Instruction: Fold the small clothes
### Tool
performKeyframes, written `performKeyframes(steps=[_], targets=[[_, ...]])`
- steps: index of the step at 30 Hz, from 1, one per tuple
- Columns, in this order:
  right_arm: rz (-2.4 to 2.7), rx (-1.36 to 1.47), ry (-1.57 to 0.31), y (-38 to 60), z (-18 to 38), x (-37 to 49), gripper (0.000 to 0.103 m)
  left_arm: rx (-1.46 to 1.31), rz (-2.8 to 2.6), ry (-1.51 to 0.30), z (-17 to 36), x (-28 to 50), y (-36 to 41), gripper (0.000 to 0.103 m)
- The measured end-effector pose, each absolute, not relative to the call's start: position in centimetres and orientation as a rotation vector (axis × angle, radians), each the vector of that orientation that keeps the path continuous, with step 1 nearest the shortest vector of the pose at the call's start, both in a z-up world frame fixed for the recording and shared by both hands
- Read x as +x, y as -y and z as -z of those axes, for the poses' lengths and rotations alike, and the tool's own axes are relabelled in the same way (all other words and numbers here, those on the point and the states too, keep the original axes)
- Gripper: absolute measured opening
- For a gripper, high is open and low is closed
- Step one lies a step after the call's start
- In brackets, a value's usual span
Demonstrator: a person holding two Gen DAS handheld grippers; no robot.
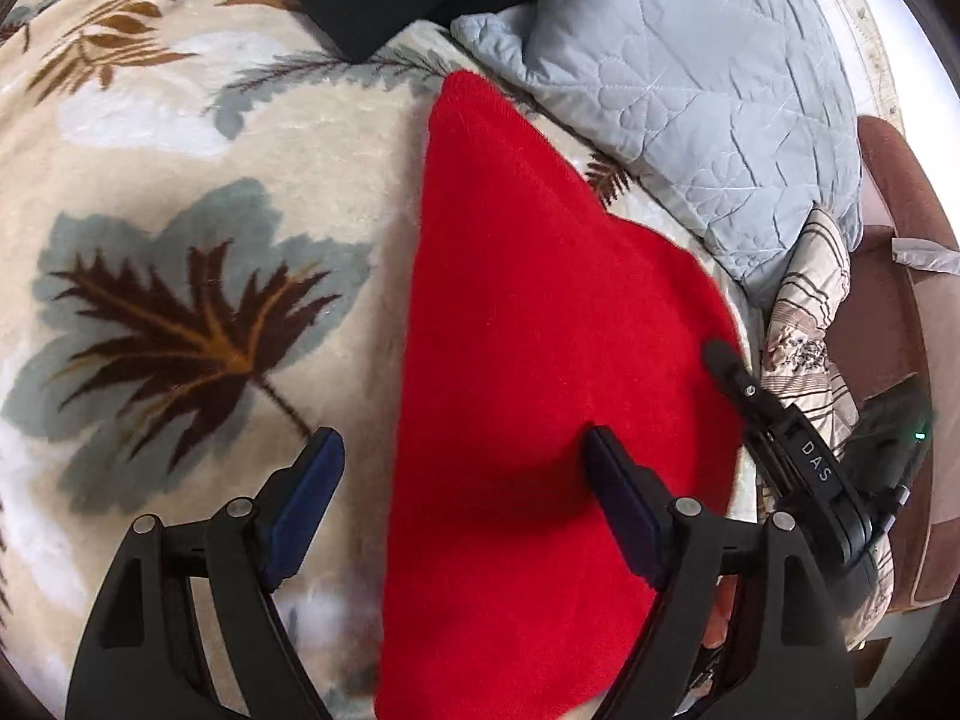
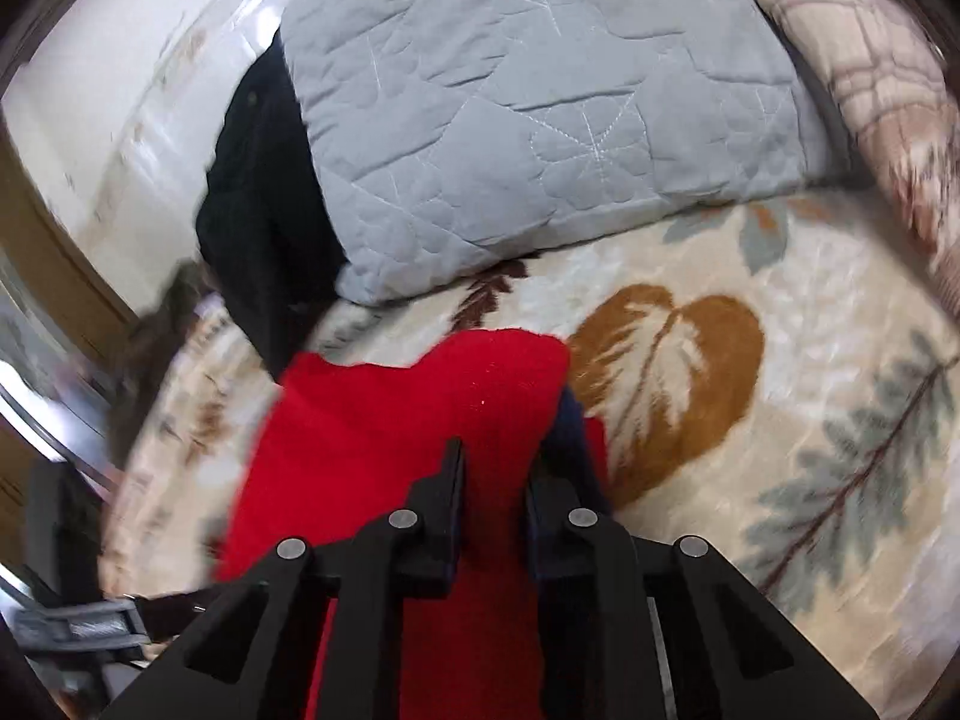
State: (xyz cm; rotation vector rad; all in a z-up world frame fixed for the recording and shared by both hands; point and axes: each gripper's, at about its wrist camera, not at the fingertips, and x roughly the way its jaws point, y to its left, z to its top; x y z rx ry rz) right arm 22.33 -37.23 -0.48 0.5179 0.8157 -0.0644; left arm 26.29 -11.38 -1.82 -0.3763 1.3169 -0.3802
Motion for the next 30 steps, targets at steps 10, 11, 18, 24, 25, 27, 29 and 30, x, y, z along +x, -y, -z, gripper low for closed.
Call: performKeyframes(steps=[10, 11, 18, 24, 25, 27, 29, 30], targets=[[0.0, 0.543, -0.757, 37.4, -1.8, 17.8, 0.029, -0.395, 0.393, -1.304, 0.0, 24.3, 10.1, 0.089], [-0.012, 0.525, -0.751, 37.0, -1.8, 17.2, 0.03, -0.385, 0.401, -1.294, -0.1, 23.7, 10.0, 0.089], [0.039, 0.511, -0.875, 36.8, 0.5, 15.5, 0.039, -0.276, 0.391, -1.309, 2.2, 20.9, 11.5, 0.089], [0.029, 0.439, -0.91, 36.3, 1.4, 13.9, 0.036, -0.293, 0.4, -1.309, 2.7, 20.4, 11.2, 0.089], [0.033, 0.447, -0.908, 36.5, 1.1, 13.8, 0.037, -0.282, 0.399, -1.304, 2.5, 20.2, 11.4, 0.089], [0.032, 0.504, -0.877, 37.5, -0.2, 13.7, 0.037, -0.27, 0.41, -1.317, 2.1, 20.3, 11.5, 0.089], [0.056, 0.555, -0.827, 38.9, -0.9, 13.4, 0.039, -0.294, 0.422, -1.305, 1.5, 20.6, 10.8, 0.089], [0.091, 0.593, -0.81, 40.1, -1.0, 13.4, 0.045, -0.317, 0.414, -1.288, 1.1, 21.0, 10.0, 0.089]])
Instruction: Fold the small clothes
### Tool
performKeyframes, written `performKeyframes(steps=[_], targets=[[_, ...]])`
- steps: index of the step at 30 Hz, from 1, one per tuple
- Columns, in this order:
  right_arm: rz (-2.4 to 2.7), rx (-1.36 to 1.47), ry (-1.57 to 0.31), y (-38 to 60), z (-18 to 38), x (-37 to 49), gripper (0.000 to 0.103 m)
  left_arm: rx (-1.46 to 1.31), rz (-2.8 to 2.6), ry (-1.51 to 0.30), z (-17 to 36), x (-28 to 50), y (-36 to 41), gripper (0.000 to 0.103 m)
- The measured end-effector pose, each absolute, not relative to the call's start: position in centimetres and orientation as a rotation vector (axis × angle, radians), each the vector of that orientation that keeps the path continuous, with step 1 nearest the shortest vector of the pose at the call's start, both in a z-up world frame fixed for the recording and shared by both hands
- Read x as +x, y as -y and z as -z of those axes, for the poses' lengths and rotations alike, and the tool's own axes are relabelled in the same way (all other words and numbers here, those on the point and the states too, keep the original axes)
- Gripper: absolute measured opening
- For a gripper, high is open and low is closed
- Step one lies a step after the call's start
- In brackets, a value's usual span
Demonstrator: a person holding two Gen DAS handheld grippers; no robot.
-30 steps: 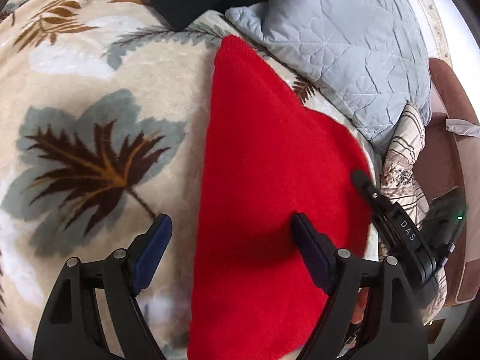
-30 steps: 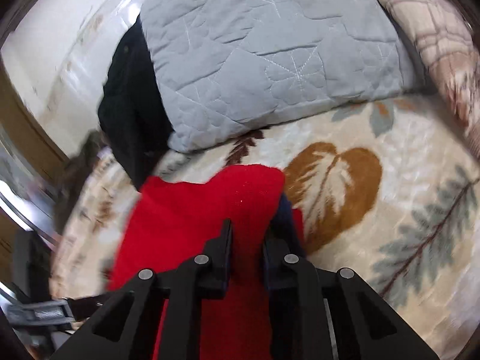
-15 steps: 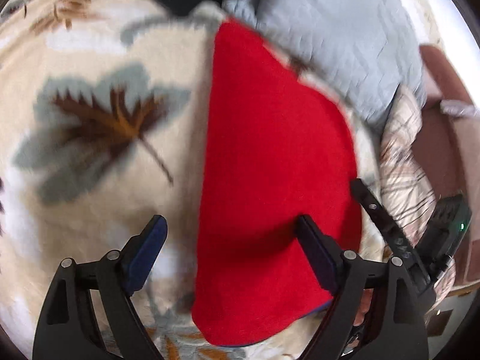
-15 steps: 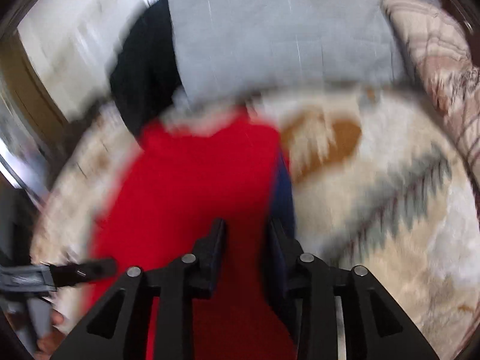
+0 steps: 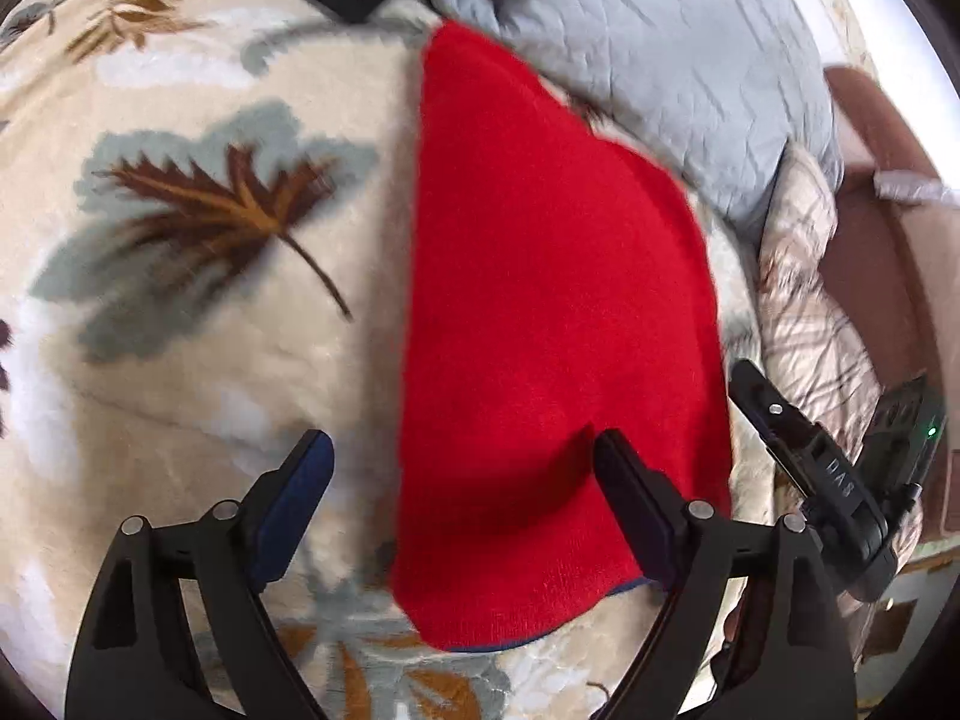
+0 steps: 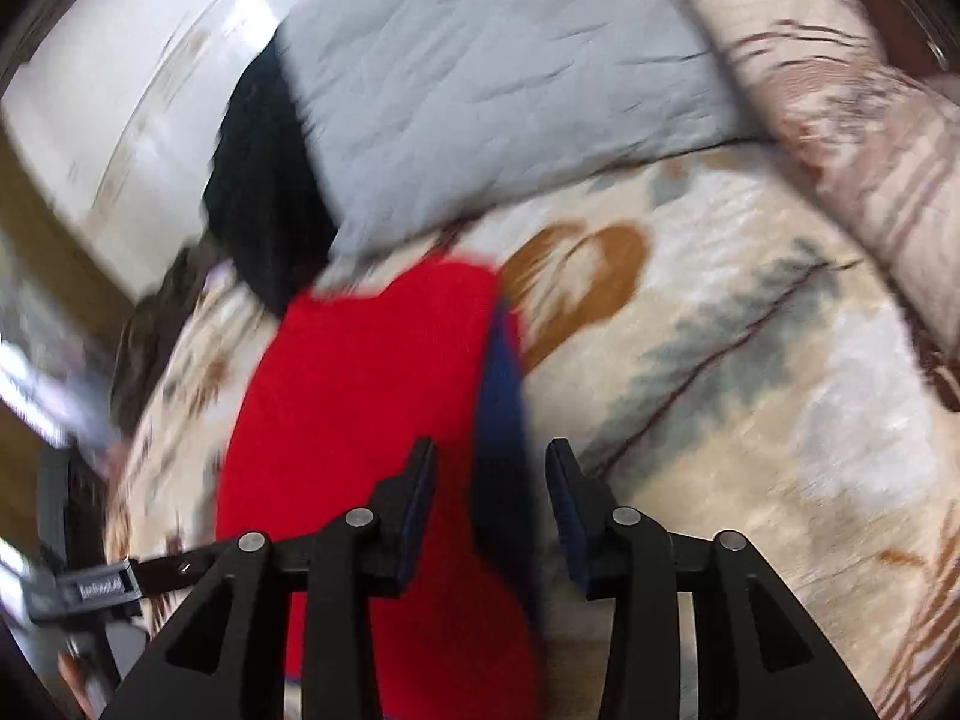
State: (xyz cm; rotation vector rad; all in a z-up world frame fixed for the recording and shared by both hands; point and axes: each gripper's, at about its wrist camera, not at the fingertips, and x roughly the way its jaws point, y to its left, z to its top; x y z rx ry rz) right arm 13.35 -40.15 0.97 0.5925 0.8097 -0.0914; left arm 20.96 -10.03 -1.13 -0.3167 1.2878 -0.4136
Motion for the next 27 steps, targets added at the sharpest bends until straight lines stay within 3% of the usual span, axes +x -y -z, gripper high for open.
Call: performKeyframes(steps=[1, 6, 10, 14, 18, 21, 27], targets=[[0.102, 0.626, -0.807, 41.1, -0.7, 13.4, 0.055, -0.341, 0.407, -1.281, 1.0, 21.4, 9.3, 0.089], [0.015, 0.839, -0.834, 42.9, 2.8, 14.7, 0.059, -0.491, 0.432, -1.322, 2.0, 23.8, 7.8, 0.089], [-0.029, 0.863, -0.821, 41.9, 4.2, 16.1, 0.076, -0.536, 0.493, -1.349, 3.1, 24.5, 9.0, 0.09], [-0.122, 0.844, -0.835, 41.0, 4.2, 17.4, 0.077, -0.568, 0.526, -1.371, 3.8, 24.9, 10.1, 0.09], [-0.178, 0.714, -0.915, 39.1, 4.0, 19.2, 0.084, -0.612, 0.535, -1.379, 4.5, 25.5, 10.8, 0.096], [-0.189, 0.769, -0.926, 39.3, 4.4, 19.8, 0.091, -0.606, 0.533, -1.37, 4.5, 25.6, 11.4, 0.098], [-0.167, 0.736, -0.986, 38.7, 4.2, 20.2, 0.088, -0.552, 0.525, -1.376, 4.2, 25.4, 12.7, 0.098]])
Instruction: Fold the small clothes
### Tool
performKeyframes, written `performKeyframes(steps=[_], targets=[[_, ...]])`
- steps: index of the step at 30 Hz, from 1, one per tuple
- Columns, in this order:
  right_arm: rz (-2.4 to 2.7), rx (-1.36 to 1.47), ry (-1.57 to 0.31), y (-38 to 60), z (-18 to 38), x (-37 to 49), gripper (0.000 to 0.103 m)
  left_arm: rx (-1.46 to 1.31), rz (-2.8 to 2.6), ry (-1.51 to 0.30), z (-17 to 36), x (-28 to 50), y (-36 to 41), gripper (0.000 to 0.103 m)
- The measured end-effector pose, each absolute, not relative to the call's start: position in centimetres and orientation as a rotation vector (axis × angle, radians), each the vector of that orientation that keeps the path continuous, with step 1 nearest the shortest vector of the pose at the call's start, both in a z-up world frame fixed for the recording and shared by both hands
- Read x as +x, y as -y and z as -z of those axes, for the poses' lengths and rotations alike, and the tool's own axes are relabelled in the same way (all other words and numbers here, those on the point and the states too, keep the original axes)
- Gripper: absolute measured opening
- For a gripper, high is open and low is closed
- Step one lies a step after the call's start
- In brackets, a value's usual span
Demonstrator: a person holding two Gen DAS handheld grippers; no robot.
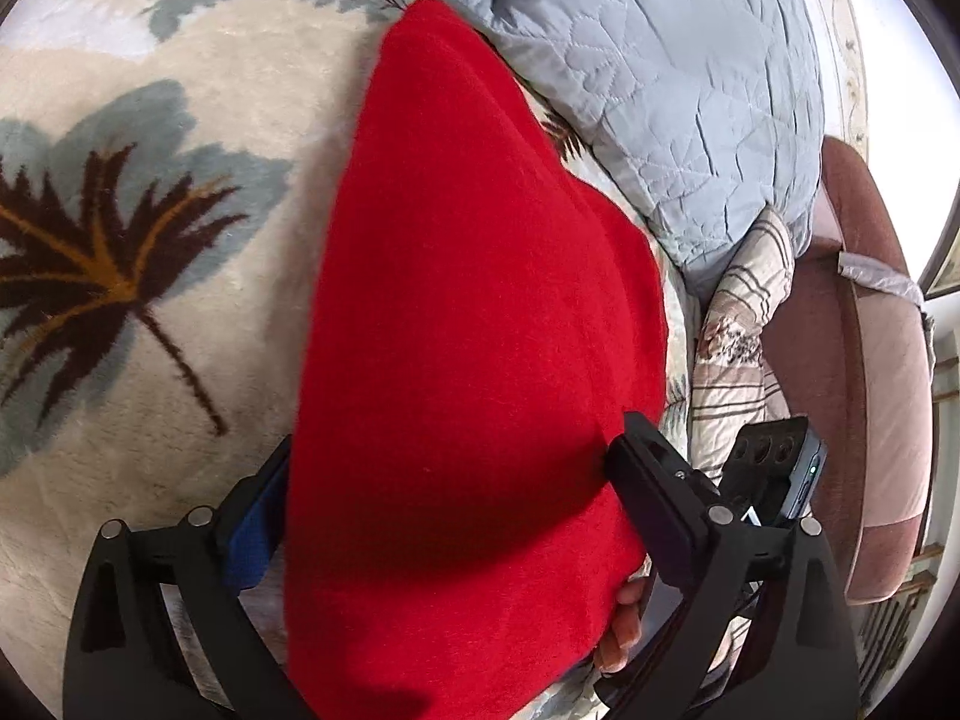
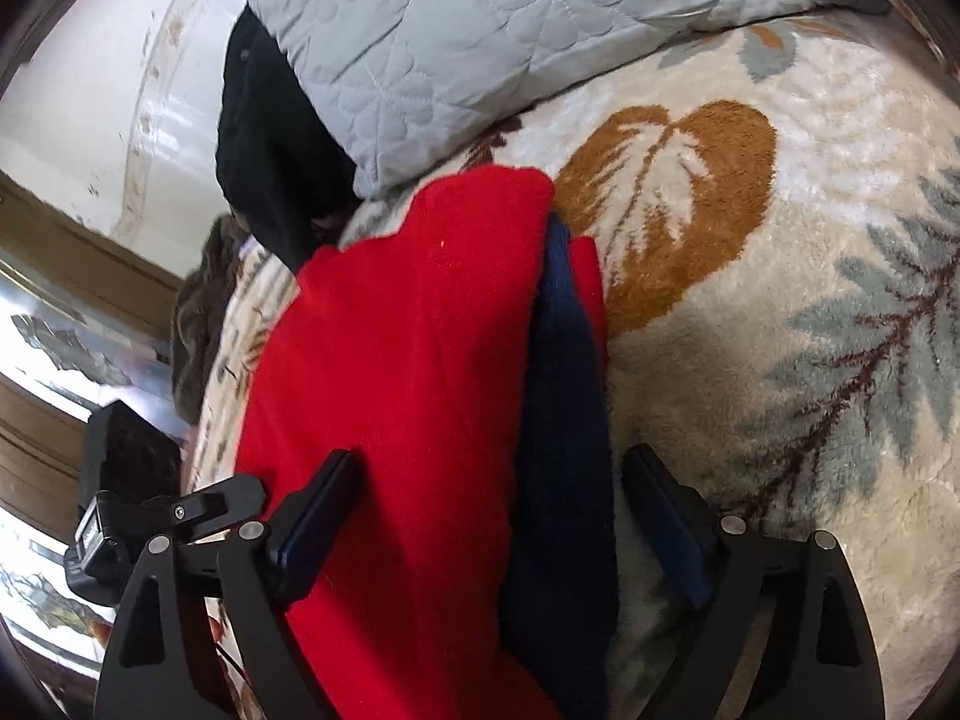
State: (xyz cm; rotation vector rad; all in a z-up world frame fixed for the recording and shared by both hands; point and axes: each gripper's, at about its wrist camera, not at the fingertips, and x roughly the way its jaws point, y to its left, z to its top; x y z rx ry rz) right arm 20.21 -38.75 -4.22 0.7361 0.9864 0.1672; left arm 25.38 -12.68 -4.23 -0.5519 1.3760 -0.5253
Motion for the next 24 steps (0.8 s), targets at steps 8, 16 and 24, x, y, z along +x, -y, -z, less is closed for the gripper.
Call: performKeyframes(steps=[8, 16, 24], targets=[[-0.141, 0.615, -0.926, 37.0, 2.0, 18.5, 0.029, -0.444, 0.459, -1.309, 2.7, 24.4, 13.0, 0.063], [-0.101, 0.554, -0.855, 35.0, -1.7, 16.2, 0.027, -0.332, 0.473, -1.202, -1.1, 22.1, 12.8, 0.056], [-0.143, 0.606, -0.859, 31.7, -2.4, 14.0, 0.028, -0.28, 0.451, -1.164, -3.5, 18.8, 10.3, 0.055]])
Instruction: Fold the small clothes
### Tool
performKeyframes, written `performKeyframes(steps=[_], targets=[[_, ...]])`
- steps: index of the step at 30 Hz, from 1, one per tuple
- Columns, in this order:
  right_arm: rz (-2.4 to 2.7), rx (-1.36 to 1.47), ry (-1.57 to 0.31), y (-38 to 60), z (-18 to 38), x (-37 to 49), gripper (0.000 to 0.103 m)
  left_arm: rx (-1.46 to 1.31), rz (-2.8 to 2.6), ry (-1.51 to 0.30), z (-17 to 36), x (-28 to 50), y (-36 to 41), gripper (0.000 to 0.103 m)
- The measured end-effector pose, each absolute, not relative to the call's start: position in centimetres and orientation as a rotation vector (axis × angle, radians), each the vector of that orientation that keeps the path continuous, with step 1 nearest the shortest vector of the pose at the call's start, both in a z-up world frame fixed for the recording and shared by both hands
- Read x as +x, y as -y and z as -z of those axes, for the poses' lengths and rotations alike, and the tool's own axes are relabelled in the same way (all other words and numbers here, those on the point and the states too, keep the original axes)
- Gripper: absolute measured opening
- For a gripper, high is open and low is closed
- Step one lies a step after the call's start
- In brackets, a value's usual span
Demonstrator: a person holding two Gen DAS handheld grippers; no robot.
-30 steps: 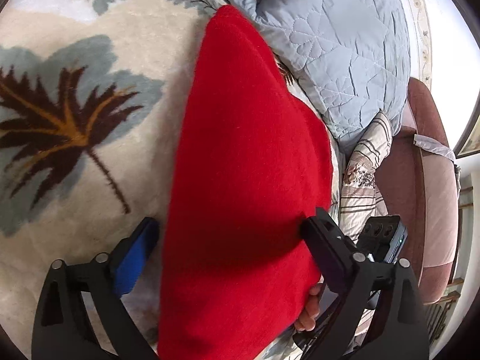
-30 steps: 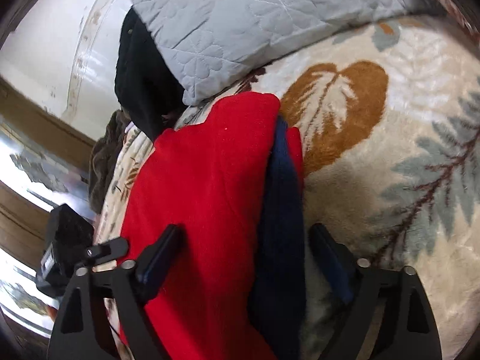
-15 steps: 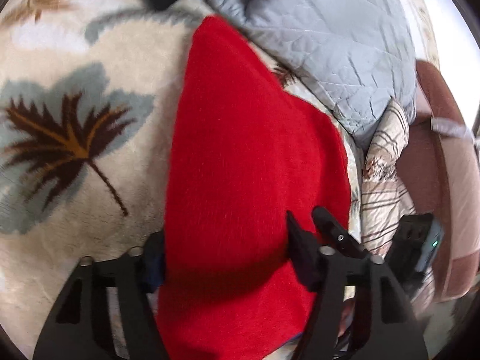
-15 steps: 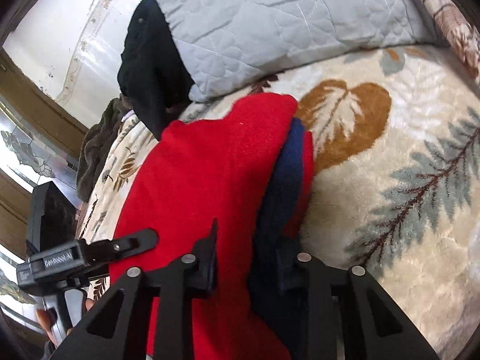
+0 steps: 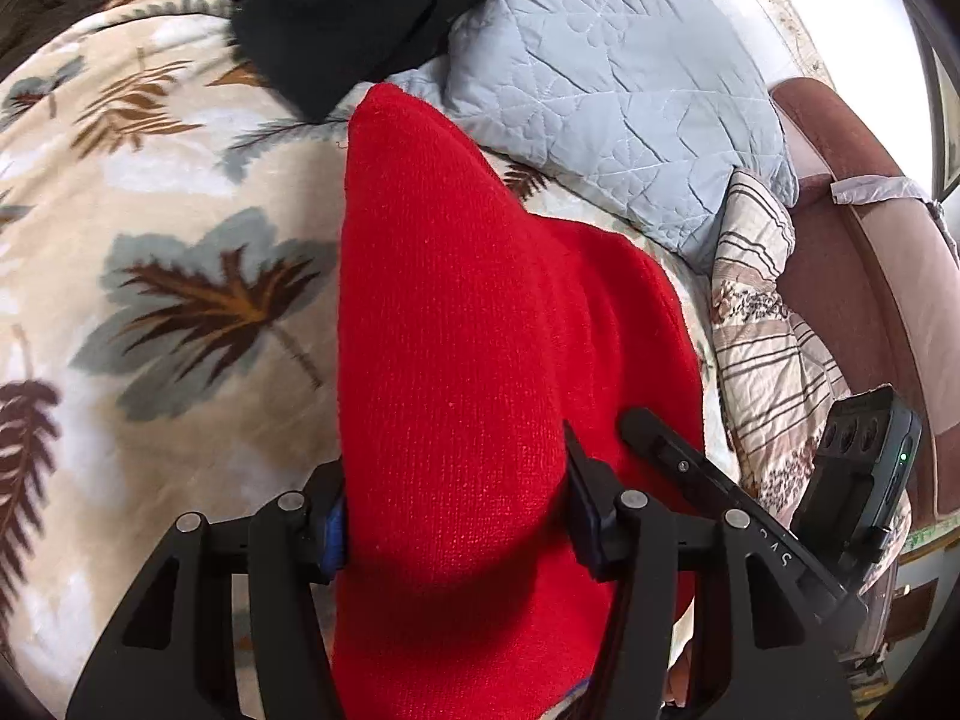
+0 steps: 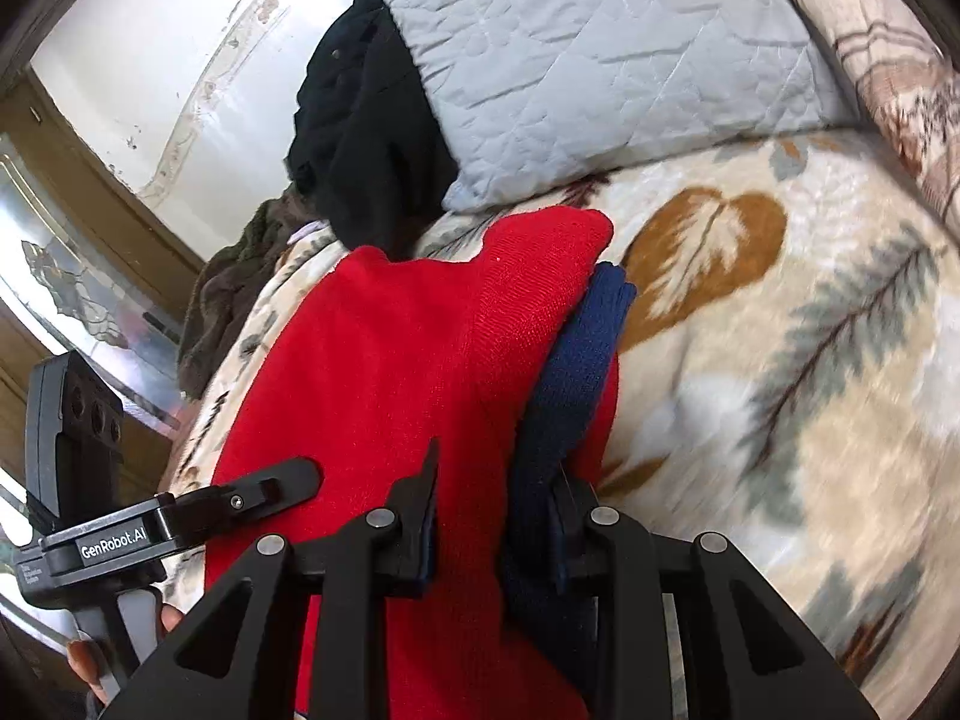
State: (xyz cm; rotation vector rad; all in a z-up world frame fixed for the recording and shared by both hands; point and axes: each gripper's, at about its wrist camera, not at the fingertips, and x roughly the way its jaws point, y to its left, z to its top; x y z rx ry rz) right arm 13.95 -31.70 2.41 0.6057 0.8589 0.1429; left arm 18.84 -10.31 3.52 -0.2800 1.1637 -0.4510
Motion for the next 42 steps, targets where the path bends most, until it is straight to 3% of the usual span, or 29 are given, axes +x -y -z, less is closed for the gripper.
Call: performKeyframes(steps=[11, 15, 19, 23, 25, 28, 30, 33, 38, 41, 42], targets=[[-0.264, 0.743, -0.891, 25.7, 0.7, 10.6, 0.03, -0.332, 0.404, -1.228, -1.9, 14.4, 1.9, 0.057], [-0.18, 0.737, -0.917, 26.0, 2.7, 10.4, 0.053, -0.365, 0.396, -1.282, 0.6, 14.7, 0.7, 0.066], [-0.093, 0.702, -0.855, 27.4, 0.9, 9.6, 0.057, -0.325, 0.458, -1.228, -1.3, 14.1, -0.1, 0.066], [-0.098, 0.587, -0.676, 26.7, -2.0, 9.6, 0.057, -0.235, 0.455, -1.046, -4.3, 13.8, 0.1, 0.068], [-0.114, 0.448, -0.662, 24.9, -2.3, 10.7, 0.052, -0.159, 0.423, -0.97, -4.4, 14.1, 1.0, 0.071], [-0.073, 0.304, -0.775, 23.0, -0.7, 12.8, 0.032, -0.039, 0.334, -0.982, -2.2, 15.4, 2.7, 0.071], [-0.03, 0.251, -0.853, 22.9, 1.3, 13.5, 0.034, -0.036, 0.318, -1.074, 0.3, 17.2, 3.4, 0.083], [-0.009, 0.327, -0.84, 24.0, 1.5, 12.7, 0.05, -0.185, 0.347, -1.154, 1.7, 18.7, 2.0, 0.091], [0.014, 0.309, -0.711, 23.9, -0.9, 11.2, 0.05, -0.246, 0.352, -1.15, 0.4, 18.1, 0.7, 0.091], [-0.007, 0.28, -0.662, 23.2, -1.6, 11.4, 0.041, -0.194, 0.301, -1.04, -1.5, 16.9, 0.7, 0.091], [-0.007, 0.268, -0.679, 23.0, -1.3, 11.9, 0.028, -0.164, 0.27, -1.016, -1.7, 17.0, 0.8, 0.091]])
